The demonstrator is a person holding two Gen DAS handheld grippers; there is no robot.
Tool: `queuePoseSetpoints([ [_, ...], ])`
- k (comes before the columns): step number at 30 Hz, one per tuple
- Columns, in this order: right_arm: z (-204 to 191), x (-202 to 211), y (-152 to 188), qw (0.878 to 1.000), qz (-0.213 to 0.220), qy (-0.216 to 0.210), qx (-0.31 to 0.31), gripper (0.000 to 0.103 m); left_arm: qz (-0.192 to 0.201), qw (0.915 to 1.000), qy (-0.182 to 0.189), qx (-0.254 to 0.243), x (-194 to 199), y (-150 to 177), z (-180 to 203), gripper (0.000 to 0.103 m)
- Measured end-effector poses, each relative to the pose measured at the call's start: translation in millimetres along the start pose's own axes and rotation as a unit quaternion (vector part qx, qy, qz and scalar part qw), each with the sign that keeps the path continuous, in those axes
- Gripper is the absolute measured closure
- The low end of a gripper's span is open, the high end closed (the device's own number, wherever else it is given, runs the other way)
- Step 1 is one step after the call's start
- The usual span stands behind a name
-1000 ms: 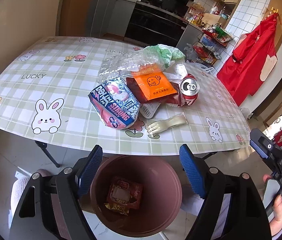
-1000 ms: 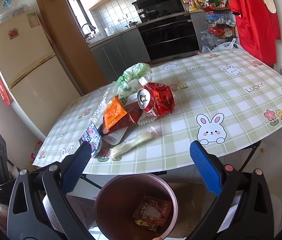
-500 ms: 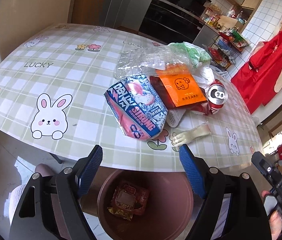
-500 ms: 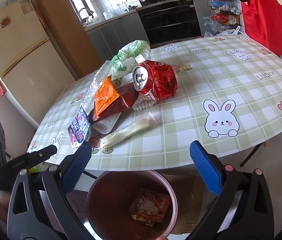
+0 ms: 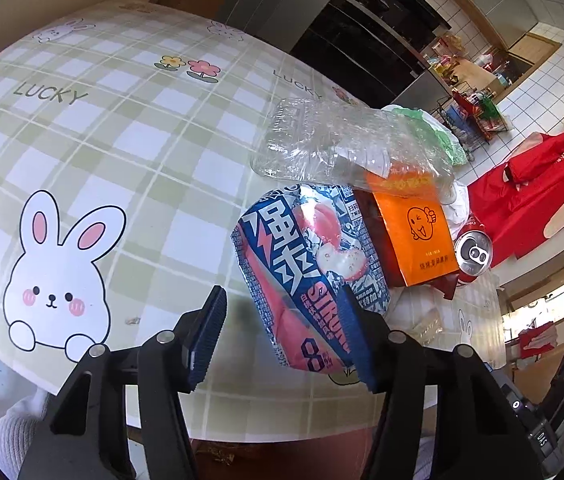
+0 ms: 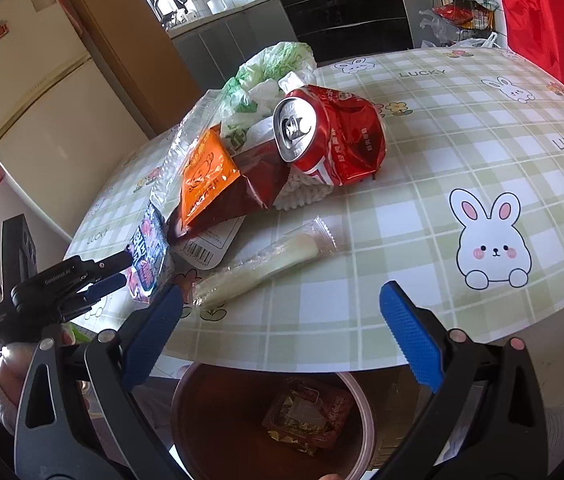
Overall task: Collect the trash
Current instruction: 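Reach the left gripper to the blue STRONG snack bag and grasp it, then lift the blue snack bag off the table with the left gripper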
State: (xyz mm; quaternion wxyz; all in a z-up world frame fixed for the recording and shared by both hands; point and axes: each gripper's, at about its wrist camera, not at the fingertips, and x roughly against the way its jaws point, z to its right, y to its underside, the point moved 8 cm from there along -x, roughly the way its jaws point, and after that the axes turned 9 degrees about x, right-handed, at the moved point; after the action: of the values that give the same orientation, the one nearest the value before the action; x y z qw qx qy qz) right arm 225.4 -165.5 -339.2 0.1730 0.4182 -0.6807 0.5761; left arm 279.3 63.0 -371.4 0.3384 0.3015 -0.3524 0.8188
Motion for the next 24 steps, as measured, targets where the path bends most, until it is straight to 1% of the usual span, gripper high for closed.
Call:
queuePoseSetpoints([
  [1, -1, -2, -1, 1.000, -0.002, 0.003, 0.003, 0.006, -0.004, 1.0000, 0.008, 0.003, -3, -1, 0, 0.051],
  [4, -3, -5, -4, 1.000, -0.004, 0.009, 0.012, 0.006, -0.010, 0.9993, 0.032, 0.016, -7, -1, 2, 0.051],
  [7, -5, -6, -6, 1.000, -0.002, 0.015, 0.024, 0.006, -0.012, 0.9982, 0.048, 0.033, -10, -4, -1, 0.052],
  [13, -6, -11, -7, 0.999, -0.008, 0.019, 0.028, 0.006, -0.024, 0.9961, 0.074, 0.042, -13, -6, 1, 0.052],
  [17, -6, -11, -5, 1.000, -0.008, 0.019, 0.023, 0.006, -0.031, 0.9942, 0.086, 0.056, -16, -9, 2, 0.052],
  [21, -6, -12, -5, 0.999, -0.008, 0.027, 0.029, 0.006, -0.031, 0.9951, 0.083, 0.044, -19, -9, 6, 0.053],
  [24, -8, -13, -5, 0.999, -0.008, 0.023, 0.033, 0.006, -0.039, 0.9945, 0.081, 0.054, -20, -7, 4, 0.060],
])
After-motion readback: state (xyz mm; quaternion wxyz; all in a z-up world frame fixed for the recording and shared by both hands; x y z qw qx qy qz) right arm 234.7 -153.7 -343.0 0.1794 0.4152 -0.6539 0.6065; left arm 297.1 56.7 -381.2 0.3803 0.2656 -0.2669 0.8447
